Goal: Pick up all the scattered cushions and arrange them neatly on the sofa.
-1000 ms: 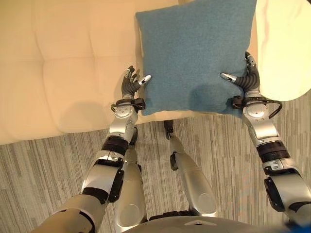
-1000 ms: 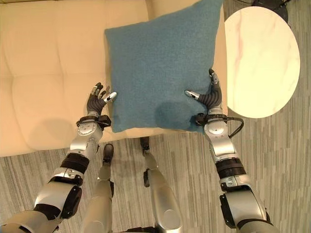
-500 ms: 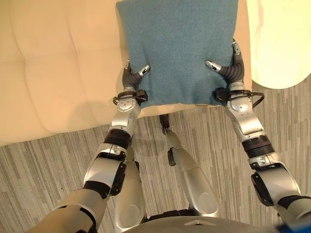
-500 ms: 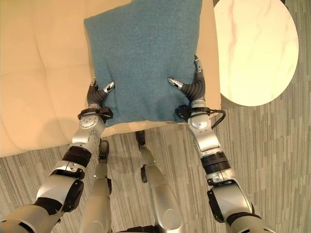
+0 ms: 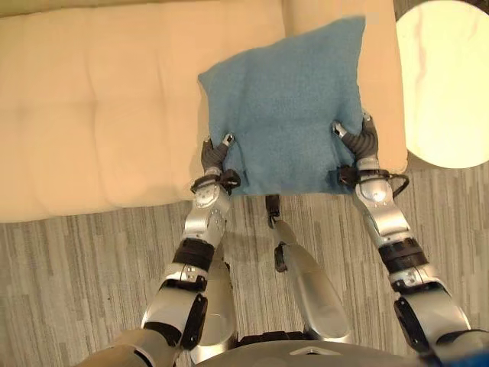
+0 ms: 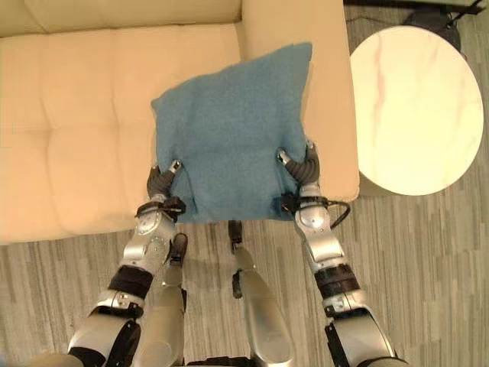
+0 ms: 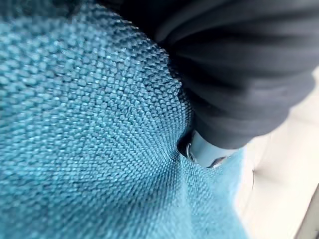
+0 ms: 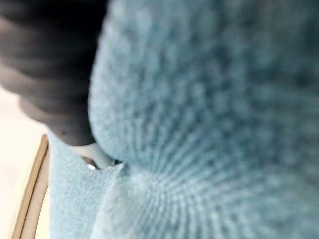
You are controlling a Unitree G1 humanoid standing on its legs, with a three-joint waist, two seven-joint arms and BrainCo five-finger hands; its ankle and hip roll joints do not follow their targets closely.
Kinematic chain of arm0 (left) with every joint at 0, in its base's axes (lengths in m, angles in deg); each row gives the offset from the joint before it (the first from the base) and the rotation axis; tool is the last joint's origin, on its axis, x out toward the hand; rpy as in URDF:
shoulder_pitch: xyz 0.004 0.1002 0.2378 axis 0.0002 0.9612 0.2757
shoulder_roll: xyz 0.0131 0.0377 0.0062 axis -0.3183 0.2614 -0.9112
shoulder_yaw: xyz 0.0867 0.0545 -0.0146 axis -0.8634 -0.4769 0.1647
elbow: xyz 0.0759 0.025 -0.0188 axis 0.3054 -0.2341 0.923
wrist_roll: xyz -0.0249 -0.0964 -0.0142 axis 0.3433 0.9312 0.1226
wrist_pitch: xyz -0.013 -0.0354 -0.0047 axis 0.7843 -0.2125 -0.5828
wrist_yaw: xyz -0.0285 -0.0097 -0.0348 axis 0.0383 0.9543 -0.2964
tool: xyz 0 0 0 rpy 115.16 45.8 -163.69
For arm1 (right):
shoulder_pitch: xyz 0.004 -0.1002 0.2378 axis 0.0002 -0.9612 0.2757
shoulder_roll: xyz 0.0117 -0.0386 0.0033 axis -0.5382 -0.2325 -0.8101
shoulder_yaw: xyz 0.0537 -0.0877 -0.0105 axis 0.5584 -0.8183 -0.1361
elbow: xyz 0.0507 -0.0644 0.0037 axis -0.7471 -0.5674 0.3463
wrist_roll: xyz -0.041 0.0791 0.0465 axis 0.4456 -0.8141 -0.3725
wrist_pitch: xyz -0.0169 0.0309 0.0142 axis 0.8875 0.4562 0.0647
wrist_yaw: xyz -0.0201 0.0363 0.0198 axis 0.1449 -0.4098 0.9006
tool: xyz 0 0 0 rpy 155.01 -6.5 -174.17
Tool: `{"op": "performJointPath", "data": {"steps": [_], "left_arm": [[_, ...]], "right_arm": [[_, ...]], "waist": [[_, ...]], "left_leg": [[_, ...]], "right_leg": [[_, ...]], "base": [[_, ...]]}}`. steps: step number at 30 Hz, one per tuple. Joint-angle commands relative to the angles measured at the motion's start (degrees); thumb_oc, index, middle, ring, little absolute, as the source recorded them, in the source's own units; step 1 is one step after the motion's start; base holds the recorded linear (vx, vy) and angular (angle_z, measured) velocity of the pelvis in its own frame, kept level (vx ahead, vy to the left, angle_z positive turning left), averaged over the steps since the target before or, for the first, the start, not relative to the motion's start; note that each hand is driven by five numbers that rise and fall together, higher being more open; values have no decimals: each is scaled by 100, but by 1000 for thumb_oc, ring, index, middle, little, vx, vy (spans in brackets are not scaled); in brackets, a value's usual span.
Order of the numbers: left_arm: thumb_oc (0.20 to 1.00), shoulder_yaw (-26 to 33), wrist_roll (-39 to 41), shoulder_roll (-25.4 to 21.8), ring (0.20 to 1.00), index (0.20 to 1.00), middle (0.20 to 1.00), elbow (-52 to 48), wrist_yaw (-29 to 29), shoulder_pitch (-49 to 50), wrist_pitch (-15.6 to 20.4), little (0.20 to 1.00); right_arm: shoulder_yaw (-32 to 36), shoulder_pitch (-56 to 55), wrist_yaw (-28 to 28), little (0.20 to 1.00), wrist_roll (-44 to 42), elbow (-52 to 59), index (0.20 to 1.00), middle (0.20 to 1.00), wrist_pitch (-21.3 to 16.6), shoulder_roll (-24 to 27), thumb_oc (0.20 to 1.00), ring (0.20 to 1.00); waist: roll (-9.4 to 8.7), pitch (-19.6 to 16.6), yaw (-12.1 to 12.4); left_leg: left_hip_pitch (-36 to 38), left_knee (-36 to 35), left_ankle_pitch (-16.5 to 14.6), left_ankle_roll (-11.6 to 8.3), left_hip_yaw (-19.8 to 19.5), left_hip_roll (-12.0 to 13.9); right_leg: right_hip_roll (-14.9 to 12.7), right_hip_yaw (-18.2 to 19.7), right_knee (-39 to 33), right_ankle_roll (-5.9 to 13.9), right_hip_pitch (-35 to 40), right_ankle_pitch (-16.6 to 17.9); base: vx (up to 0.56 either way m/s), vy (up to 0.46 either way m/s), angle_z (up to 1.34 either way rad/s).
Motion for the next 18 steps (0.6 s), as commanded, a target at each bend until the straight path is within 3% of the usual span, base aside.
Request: {"op": "performJointPath", "data": {"steps": [1,3,7,10,12,13,14,18], "left_arm": [[200,-152,109,380,200,200,200,-959,-582,58,381,200],[200,-133,101,413,200,200,200,-1100,-624,257,364,200],[200,-87,-118,337,200,200,200,-1830,-907,1361,286,200],[200,-105,-455,193,200,200,200,-2266,-1046,1768,318,200],[200,-91,-541,210,200,200,200,-2469,-1041,1828,357,200],[200,-59,-530,225,200,200,200,-2524,-1036,1861,379,200],[200,-2,-597,209,200,200,200,-2528,-1027,1948,377,200],[200,-24,-815,168,200,200,200,-2607,-1043,2159,282,200]], "right_arm": [[147,-549,-493,200,-204,693,200,200,-340,-412,200,200],[206,-715,-571,200,-222,751,200,200,-331,-471,200,200],[494,-1594,-1116,200,-371,1016,200,200,-267,-780,200,200],[882,-2055,-1301,200,-468,1408,200,200,-336,-835,200,200],[945,-2093,-1328,200,-445,1589,200,200,-297,-858,200,200],[917,-2086,-1374,200,-432,1630,200,200,-252,-879,200,200],[804,-2038,-1425,200,-367,1563,200,200,-200,-895,200,200],[406,-1827,-1528,200,-247,1361,200,200,-171,-1031,200,200]], "waist": [[-10,-805,49],[18,-884,78],[276,-1372,239],[480,-1709,311],[480,-1888,251],[446,-2001,202],[388,-2169,223],[313,-2208,417]], "left_leg": [[330,-120,-237,424,98,-354],[397,-120,-260,443,79,-376],[809,-120,-362,442,-131,-433],[997,-120,-252,224,-270,-425],[1047,-16,-243,259,398,-494],[1130,38,-344,393,930,-530],[1356,5,-444,481,1152,-551],[1769,-84,-646,760,1229,-662]], "right_leg": [[-443,-267,472,289,267,-404],[-472,-280,443,296,372,-410],[-582,-449,400,314,977,-580],[-688,-1124,359,315,1706,-900],[-823,-1458,193,395,2092,-858],[-877,-1525,119,443,2212,-814],[-888,-1483,84,485,2310,-771],[-962,-899,413,604,2161,-691]], "base": [[49,88,20],[69,101,31],[94,99,54],[120,21,172],[108,113,241],[145,185,106],[176,272,-11],[53,397,-102]]}}
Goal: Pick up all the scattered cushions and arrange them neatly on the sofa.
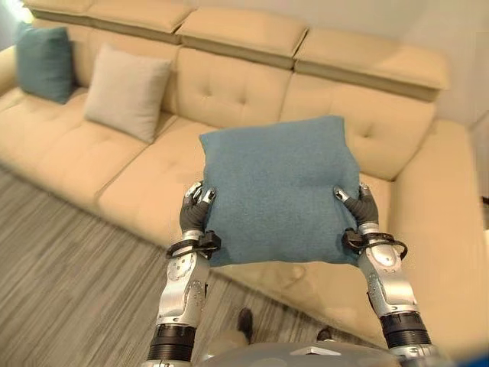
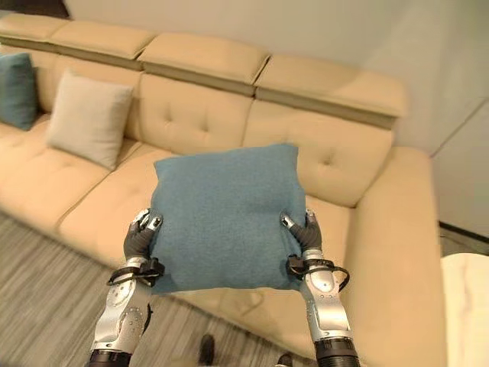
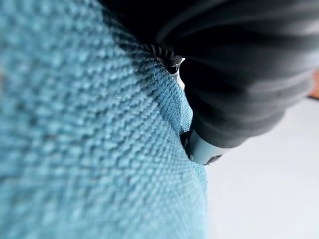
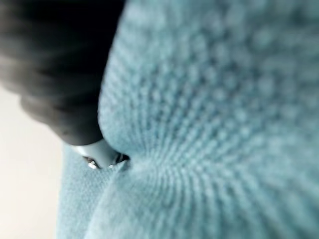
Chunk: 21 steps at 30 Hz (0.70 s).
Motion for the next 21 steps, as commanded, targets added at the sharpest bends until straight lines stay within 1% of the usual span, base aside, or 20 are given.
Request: {"op": "performJointPath", "data": {"steps": [1,2,4,5,6,7,8,9,10,11,12,13,14,16,17,18,21], "left_arm": [[200,-301,-219,194,200,200,200,-552,-344,-632,418,200],[200,-294,-245,154,200,200,200,-580,-349,-606,421,200],[200,-290,-303,92,200,200,200,-567,-323,-631,427,200],[200,-294,-280,112,200,200,200,-625,-324,-630,444,200],[200,-294,-280,111,200,200,200,-625,-324,-632,443,200],[200,-302,-290,110,200,200,200,-620,-292,-644,442,200],[200,-313,-312,108,200,200,200,-611,-284,-624,437,200],[200,-313,-312,108,200,200,200,-611,-284,-624,437,200],[200,-323,-337,142,200,200,200,-638,-265,-620,453,200],[200,-331,-351,152,200,200,200,-638,-221,-653,463,200],[200,-377,-337,166,200,200,200,-637,-213,-677,453,200],[200,-412,-347,170,200,200,200,-625,-212,-699,462,200],[200,-451,-338,198,200,200,200,-663,-215,-741,481,200],[200,-467,-304,203,200,200,200,-659,-211,-767,483,200],[200,-508,-291,209,200,200,200,-660,-222,-803,478,200],[200,-523,-284,216,200,200,200,-658,-220,-840,475,200],[200,-596,-270,219,200,200,200,-673,-261,-909,452,200]], "right_arm": [[-274,447,-274,200,-69,446,200,200,-490,-16,200,200],[-307,449,-308,200,-63,469,200,200,-493,-40,200,200],[-385,469,-328,200,-104,512,200,200,-520,-123,200,200],[-400,457,-321,200,-48,588,200,200,-537,-95,200,200],[-400,458,-321,200,-48,587,200,200,-537,-96,200,200],[-447,504,-270,200,-18,580,200,200,-555,-28,200,200],[-500,522,-274,200,-37,583,200,200,-559,-23,200,200],[-501,521,-274,200,-38,583,200,200,-559,-22,200,200],[-538,491,-299,200,-43,640,200,200,-557,-30,200,200],[-550,490,-282,200,-5,661,200,200,-560,-1,200,200],[-566,512,-250,200,1,646,200,200,-554,38,200,200],[-596,521,-218,200,13,642,200,200,-573,54,200,200],[-550,536,-157,200,62,663,200,200,-607,96,200,200],[-546,560,-128,200,74,668,200,200,-611,150,200,200],[-535,573,-105,200,85,699,200,200,-616,225,200,200],[-509,552,-104,200,69,704,200,200,-618,244,200,200],[-353,375,-122,200,29,716,200,200,-621,278,200,200]], "waist": [[407,211,224],[400,253,247],[389,326,263],[354,384,189],[350,369,189],[334,375,164],[325,373,169],[328,376,167],[330,380,130],[344,398,81],[343,402,65],[326,409,54],[302,366,51],[304,331,42],[303,288,21],[316,278,-2],[293,251,-93]], "left_leg": [[193,-154,-456,-104,-405,64],[230,-131,-493,-67,-385,57],[235,-7,-567,-20,-380,55],[349,-17,-589,30,-484,-7],[327,-15,-580,28,-483,-9],[446,-101,-572,58,-547,-76],[517,-156,-583,52,-536,-91],[523,-158,-584,51,-537,-88],[618,-206,-580,40,-582,-95],[700,-227,-588,27,-662,-84],[761,-234,-573,4,-713,-78],[796,-237,-594,-12,-744,-78],[781,-228,-510,-88,-836,-31],[779,-239,-502,-126,-883,3],[787,-239,-460,-186,-951,90],[795,-234,-429,-219,-986,137],[726,-17,-411,-369,-990,292]], "right_leg": [[623,202,254,-207,-256,201],[607,312,421,-198,-336,189],[608,416,635,-161,-445,210],[931,733,634,-188,-560,218],[929,735,626,-188,-577,230],[1069,793,436,-183,-637,295],[1083,679,327,-192,-627,354],[1086,677,321,-193,-619,357],[1217,555,271,-203,-844,439],[1305,565,332,-192,-958,433],[1312,572,310,-180,-926,452],[1303,553,190,-212,-819,440],[1377,654,137,-303,-727,424],[1390,663,96,-322,-687,403],[1419,649,75,-383,-620,346],[1429,621,68,-404,-589,315],[1435,493,-33,-479,-426,186]], "base": [[-31,267,-128],[-29,220,-116],[21,100,-103],[58,59,-48],[146,68,-16],[116,20,13],[119,21,23],[131,-3,38],[160,-5,25],[210,-19,16],[177,-46,18],[192,-103,35],[193,-126,57],[148,-112,76],[163,-133,62],[216,-181,33],[148,-141,24]]}}
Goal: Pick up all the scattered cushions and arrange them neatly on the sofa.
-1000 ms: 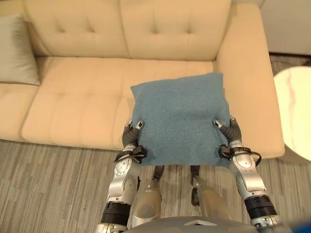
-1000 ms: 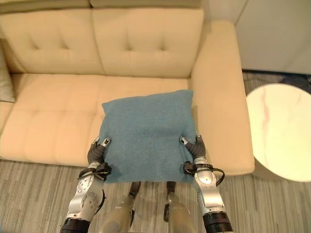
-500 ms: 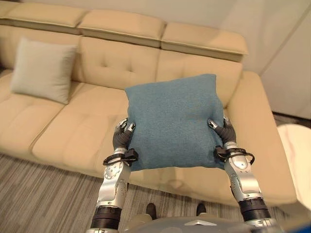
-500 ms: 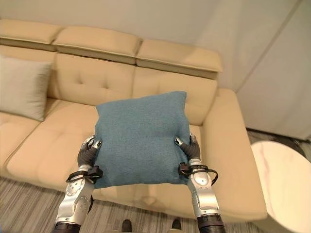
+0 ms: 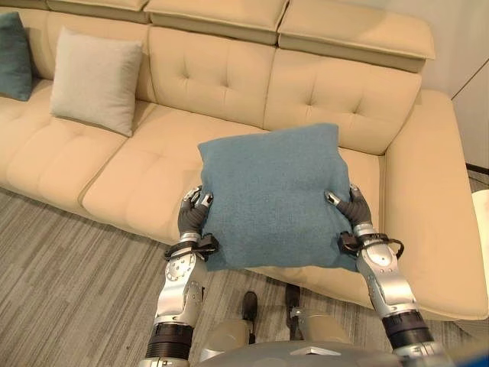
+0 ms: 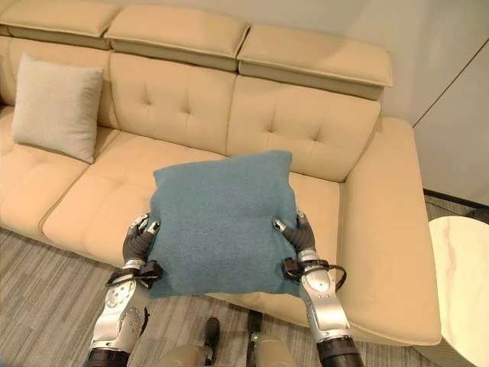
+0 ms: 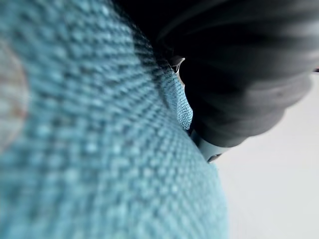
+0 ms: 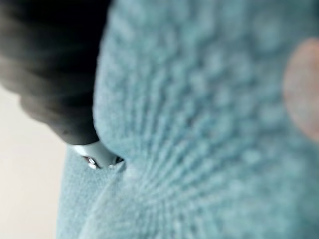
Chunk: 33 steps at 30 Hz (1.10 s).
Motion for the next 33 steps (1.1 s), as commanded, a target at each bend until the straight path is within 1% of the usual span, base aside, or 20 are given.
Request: {"op": "performJointPath", "data": {"steps": [1,2,3,4,5,6,7,9,10,11,12,13,14,16,17,21,24,29,32,33], "left_arm": [[200,-699,-55,133,200,200,200,-765,-371,-814,491,200],[200,-729,-44,114,200,200,200,-746,-384,-867,477,200],[200,-750,-47,122,200,200,200,-760,-376,-883,469,200],[200,-740,-23,117,200,200,200,-788,-389,-886,462,200],[200,-728,-3,108,200,200,200,-807,-407,-870,448,200],[200,-704,3,97,200,200,200,-813,-432,-855,438,200],[200,-695,4,74,200,200,200,-802,-449,-854,428,200],[200,-664,-8,27,200,200,200,-810,-467,-870,421,200],[200,-633,-18,11,200,200,200,-820,-459,-882,423,200],[200,-572,-34,3,200,200,200,-829,-444,-888,424,200],[200,-570,-18,20,200,200,200,-842,-446,-872,426,200],[200,-573,-19,28,200,200,200,-849,-473,-868,425,200],[200,-576,-22,36,200,200,200,-858,-462,-850,435,200],[200,-595,-39,7,200,200,200,-891,-480,-804,432,200],[200,-607,-82,-44,200,200,200,-940,-480,-763,428,200],[200,-611,-205,-166,200,200,200,-918,-408,-891,436,200],[200,-637,-307,-227,200,200,200,-796,-308,-1077,458,200],[200,-699,-400,-287,200,200,200,-284,-66,-1613,511,200],[200,-774,-462,-371,200,200,200,85,154,-2120,571,200],[200,-772,-462,-372,200,200,200,89,154,-2126,573,200]], "right_arm": [[12,224,-86,200,-100,745,200,200,-644,-275,200,200],[101,194,-68,200,-145,759,200,200,-651,-245,200,200],[126,202,-45,200,-177,753,200,200,-636,-247,200,200],[156,189,-33,200,-182,757,200,200,-631,-232,200,200],[192,186,-36,200,-178,740,200,200,-632,-210,200,200],[233,184,-38,200,-162,712,200,200,-639,-183,200,200],[268,191,-36,200,-154,708,200,200,-636,-165,200,200],[322,199,-21,200,-167,678,200,200,-590,-138,200,200],[329,208,-17,200,-185,660,200,200,-550,-133,200,200],[337,223,-13,200,-190,638,200,200,-526,-147,200,200],[326,221,-44,200,-178,631,200,200,-523,-141,200,200],[321,200,-76,200,-140,637,200,200,-537,-132,200,200],[311,192,-71,200,-129,651,200,200,-531,-138,200,200],[266,192,-111,200,-135,632,200,200,-522,-147,200,200],[244,202,-121,200,-152,639,200,200,-495,-177,200,200],[155,393,-37,200,-45,577,200,200,-469,-163,200,200],[26,635,52,200,33,475,200,200,-465,-119,200,200],[-294,1200,288,200,230,126,200,200,-473,27,200,200],[-591,1782,543,200,311,-284,200,200,-453,78,200,200],[-590,1788,544,200,311,-288,200,200,-455,78,200,200]], "waist": [[-51,-410,-180],[-129,-340,-202],[-200,-270,-167],[-239,-244,-146],[-267,-230,-125],[-301,-241,-120],[-299,-235,-95],[-275,-171,-21],[-264,-135,27],[-239,-109,84],[-205,-131,88],[-171,-172,56],[-137,-214,62],[-131,-261,78],[-137,-284,96],[-143,-299,127],[-102,-322,120],[-8,-279,83],[82,-124,32],[82,-127,32]], "left_leg": [[637,476,-369,-257,-336,172],[338,1024,-267,-286,-315,178],[18,1424,-188,-276,-361,170],[-183,1496,-220,-251,-374,128],[-340,1399,-300,-214,-376,79],[-452,1175,-448,-172,-314,75],[-569,989,-452,-173,-251,75],[-923,860,-302,-212,-232,14],[-1129,918,-232,-235,-305,-36],[-1250,1036,-233,-251,-474,-131],[-1079,919,-267,-266,-569,-125],[-948,797,-275,-268,-570,-69],[-912,785,-287,-257,-570,-68],[-751,656,-323,-202,-587,-84],[-623,633,-376,-137,-512,-101],[-444,547,-451,-22,-344,-148],[-360,407,-448,19,-241,-174],[-376,125,-361,42,-145,-203],[-647,-6,-242,53,-105,-249],[-654,-5,-241,53,-104,-248]], "right_leg": [[-124,9,136,314,279,30],[-161,-3,58,276,404,47],[-201,45,26,246,482,38],[-241,87,24,257,500,35],[-265,130,10,268,516,24],[-299,176,-27,285,562,-13],[-302,212,-71,297,631,-60],[-291,321,-81,277,747,-129],[-273,415,-50,263,773,-154],[-248,549,-25,268,796,-180],[-231,639,-7,276,800,-185],[-245,671,1,303,810,-206],[-291,694,-4,323,822,-229],[-333,823,27,332,834,-200],[-395,879,19,370,853,-184],[-479,1015,-36,441,845,-96],[-524,1044,-130,477,843,-49],[-536,1131,-286,491,690,43],[-492,1251,-407,482,378,156],[-492,1253,-405,482,371,157]], "base": [[132,-189,33],[135,-182,61],[111,-129,53],[94,-48,24],[102,4,-20],[130,27,-23],[142,51,-22],[89,69,-18],[59,98,-16],[74,134,-34],[95,168,-42],[112,202,-103],[127,211,-89],[136,218,-60],[116,212,-58],[45,140,-40],[35,80,-18],[-29,40,-5],[-129,45,-8],[-121,35,-6]]}}
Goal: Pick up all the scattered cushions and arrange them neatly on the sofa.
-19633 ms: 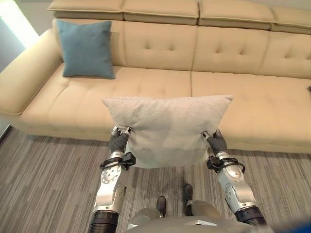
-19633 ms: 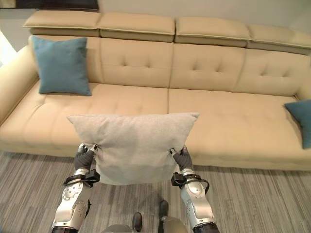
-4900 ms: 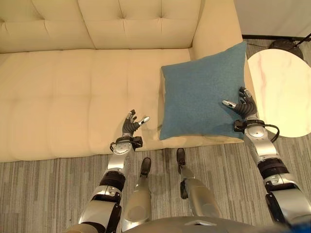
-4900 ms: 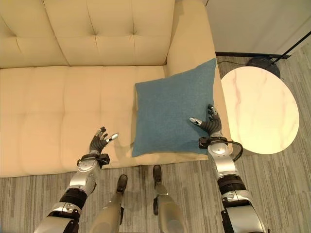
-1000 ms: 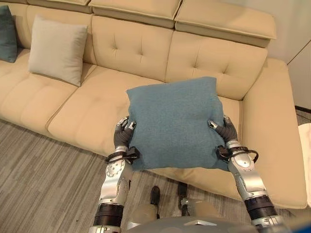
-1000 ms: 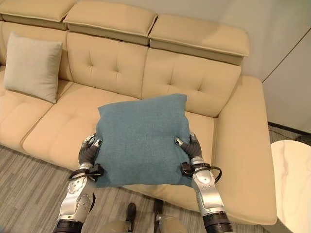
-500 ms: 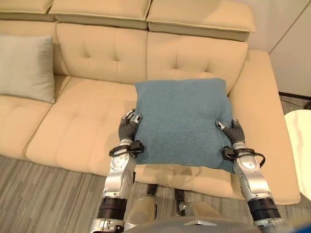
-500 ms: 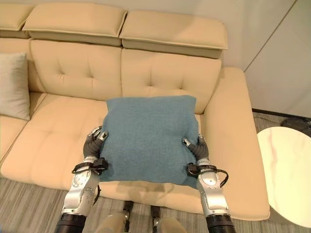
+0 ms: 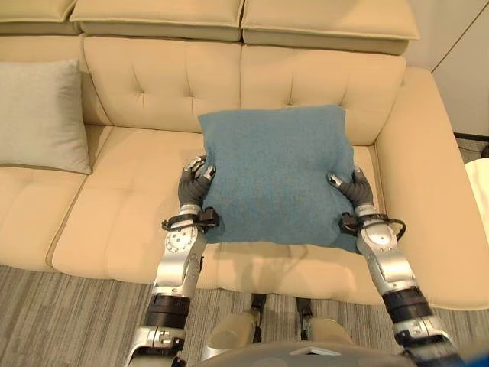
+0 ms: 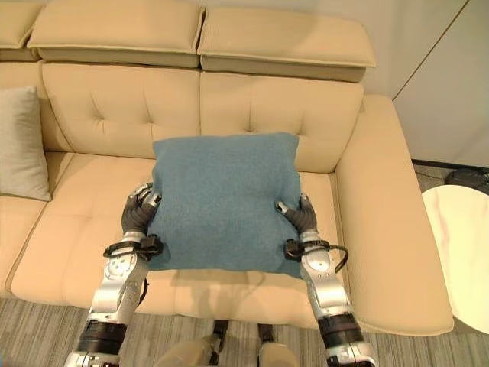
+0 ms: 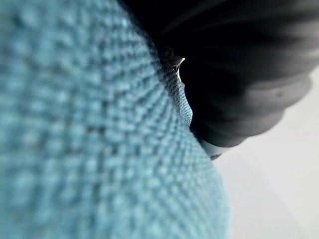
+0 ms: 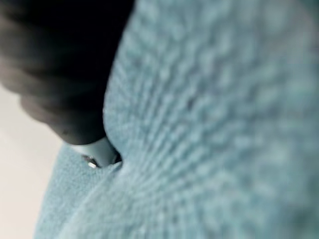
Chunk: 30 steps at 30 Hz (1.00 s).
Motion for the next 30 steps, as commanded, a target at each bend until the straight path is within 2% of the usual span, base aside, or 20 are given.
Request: {"op": "performJointPath", "data": {"steps": [1,3,6,10,11,14,19,20,21,22,25,28,30], "left_arm": [[200,-634,-168,67,200,200,200,-77,-44,-1102,640,200],[200,-636,-165,43,200,200,200,-56,-13,-1199,664,200],[200,-748,-140,-123,200,200,200,287,216,-1979,778,200],[200,-798,-321,-508,200,200,200,545,594,-3339,977,200],[200,-795,-321,-511,200,200,200,556,596,-3362,980,200],[200,-747,-482,-818,200,200,200,660,930,-4226,1099,200],[200,-632,-684,-1165,200,200,200,964,1247,-4985,1177,200],[200,-550,-822,-1308,200,200,200,1133,1412,-5190,1177,200],[200,-537,-1098,-1657,200,200,200,1592,1692,-5621,1126,200],[200,-538,-1094,-1681,200,200,200,1655,1702,-5710,1154,200],[200,-751,-1318,-2247,200,200,200,2460,2001,-6498,1036,200],[200,-1037,-1302,-2735,200,200,200,3112,2190,-7308,974,200],[200,-1173,-1267,-2911,200,200,200,3374,2210,-7623,964,200]], "right_arm": [[-543,909,146,200,253,305,200,200,-509,-129,200,200],[-597,1051,207,200,289,268,200,200,-509,-115,200,200],[-781,1973,631,200,416,91,200,200,-587,38,200,200],[-842,3421,1388,200,891,-95,200,200,-756,420,200,200],[-842,3445,1392,200,892,-108,200,200,-760,421,200,200],[-887,4383,1922,200,1343,-298,200,200,-801,821,200,200],[-1050,5234,2233,200,1635,-738,200,200,-748,1140,200,200],[-1140,5476,2323,200,1750,-886,200,200,-737,1240,200,200],[-1345,5897,2465,200,1902,-1266,200,200,-682,1450,200,200],[-1367,5994,2483,200,1892,-1332,200,200,-709,1450,200,200],[-1758,6726,2666,200,1912,-2037,200,200,-621,1717,200,200],[-2240,7708,2783,200,1772,-2780,200,200,-559,1862,200,200],[-2453,8078,2789,200,1650,-3115,200,200,-572,1914,200,200]], "waist": [[-22,-304,17],[-8,-279,18],[72,-87,-40],[183,188,-96],[185,195,-97],[234,322,-114],[236,469,-147],[234,530,-166],[221,601,-194],[221,645,-205],[215,780,-238],[209,1019,-254],[214,1103,-255]], "left_leg": [[-388,50,-453,-132,131,242],[-485,18,-424,-131,134,228],[-903,12,-302,-152,130,168],[-1372,12,-158,-232,103,110],[-1382,12,-156,-232,102,111],[-1608,12,-138,-263,96,125],[-1823,12,-55,-298,93,127],[-1865,12,-44,-312,100,132],[-1945,12,-64,-323,89,146],[-1987,12,-5,-329,91,146],[-2102,12,-22,-344,60,169],[-2369,12,118,-377,40,182],[-2478,12,149,-389,21,187]], "right_leg": [[20,75,52,0,-247,484],[38,122,13,-7,-335,521],[108,213,-26,-72,-741,621],[136,166,-79,-105,-1164,723],[137,165,-78,-105,-1174,725],[142,152,-86,-100,-1411,715],[149,164,-86,-74,-1616,760],[154,170,-86,-61,-1658,763],[164,175,-86,-37,-1719,730],[165,177,-86,-33,-1760,778],[182,204,-86,-10,-1862,754],[190,237,-86,31,-2084,850],[197,240,-86,47,-2184,864]], "base": [[-43,5,-16],[-109,24,-23],[-166,31,-13],[-100,6,-2],[-60,10,-3],[-25,18,-4],[-2,2,-1],[0,0,0],[0,0,0],[-17,-7,-3],[-14,-2,-1],[-42,4,-5],[0,0,0]]}}
